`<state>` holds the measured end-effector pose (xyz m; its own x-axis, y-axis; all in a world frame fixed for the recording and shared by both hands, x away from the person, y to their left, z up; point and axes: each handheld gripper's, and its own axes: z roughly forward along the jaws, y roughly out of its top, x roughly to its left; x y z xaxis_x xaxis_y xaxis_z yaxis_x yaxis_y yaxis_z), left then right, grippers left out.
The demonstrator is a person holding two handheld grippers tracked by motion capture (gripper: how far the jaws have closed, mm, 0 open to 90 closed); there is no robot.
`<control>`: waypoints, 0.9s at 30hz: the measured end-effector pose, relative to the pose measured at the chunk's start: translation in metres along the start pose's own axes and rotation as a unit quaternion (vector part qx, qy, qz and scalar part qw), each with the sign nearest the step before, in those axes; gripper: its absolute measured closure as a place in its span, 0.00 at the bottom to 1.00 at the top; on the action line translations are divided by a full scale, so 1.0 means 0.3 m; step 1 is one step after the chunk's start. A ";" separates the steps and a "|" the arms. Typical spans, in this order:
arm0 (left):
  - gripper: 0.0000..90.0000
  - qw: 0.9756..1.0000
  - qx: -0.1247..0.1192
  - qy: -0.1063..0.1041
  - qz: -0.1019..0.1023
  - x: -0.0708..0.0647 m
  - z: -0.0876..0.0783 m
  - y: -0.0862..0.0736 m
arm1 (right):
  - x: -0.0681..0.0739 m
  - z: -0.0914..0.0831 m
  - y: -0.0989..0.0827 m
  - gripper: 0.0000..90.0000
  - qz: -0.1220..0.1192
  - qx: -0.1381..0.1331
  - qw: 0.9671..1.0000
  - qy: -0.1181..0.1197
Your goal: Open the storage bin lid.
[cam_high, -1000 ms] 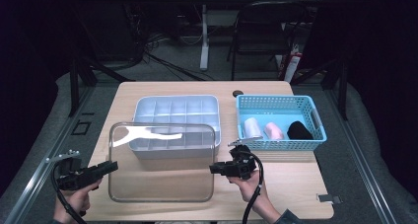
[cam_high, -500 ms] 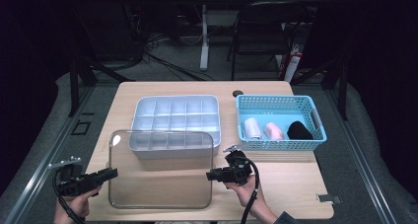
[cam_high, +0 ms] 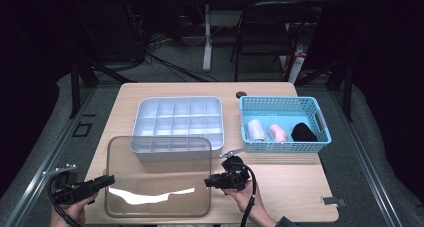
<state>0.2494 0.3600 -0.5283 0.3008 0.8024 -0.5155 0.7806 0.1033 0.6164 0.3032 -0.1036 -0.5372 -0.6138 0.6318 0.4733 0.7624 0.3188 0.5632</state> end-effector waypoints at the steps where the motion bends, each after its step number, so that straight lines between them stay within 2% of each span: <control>1: 0.71 1.000 -0.001 0.002 -0.004 0.000 -0.001 -0.002 | 0.001 0.002 0.000 0.74 0.000 0.003 1.000 0.002; 4: 0.71 1.000 0.001 0.002 -0.007 0.010 -0.006 -0.009 | 0.005 0.015 -0.003 0.73 0.005 0.002 1.000 0.004; 7: 0.70 1.000 0.003 0.005 -0.011 0.017 -0.014 -0.014 | 0.007 0.024 -0.001 0.73 -0.002 0.012 1.000 0.007; 9: 0.70 1.000 0.003 0.007 -0.011 0.022 -0.018 -0.017 | 0.015 0.034 -0.001 0.72 0.003 0.007 1.000 0.008; 14: 0.70 1.000 0.007 0.012 -0.016 0.035 -0.026 -0.028 | 0.023 0.049 0.000 0.71 -0.005 0.017 1.000 0.009; 17: 0.70 1.000 0.009 0.012 -0.021 0.042 -0.031 -0.034 | 0.029 0.062 -0.003 0.70 -0.002 0.014 1.000 0.011; 19: 0.69 1.000 0.012 0.012 -0.021 0.045 -0.032 -0.037 | 0.028 0.067 -0.003 0.70 -0.003 0.025 1.000 0.015; 27: 0.69 0.999 0.017 0.016 -0.021 0.053 -0.035 -0.042 | 0.033 0.087 -0.013 0.68 0.005 0.031 0.999 0.019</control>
<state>0.2385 0.3776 -0.5380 0.2500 0.8166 -0.5203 0.8109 0.1171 0.5734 0.2996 -0.0802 -0.5525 -0.6119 0.6087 0.5050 0.7796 0.3562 0.5151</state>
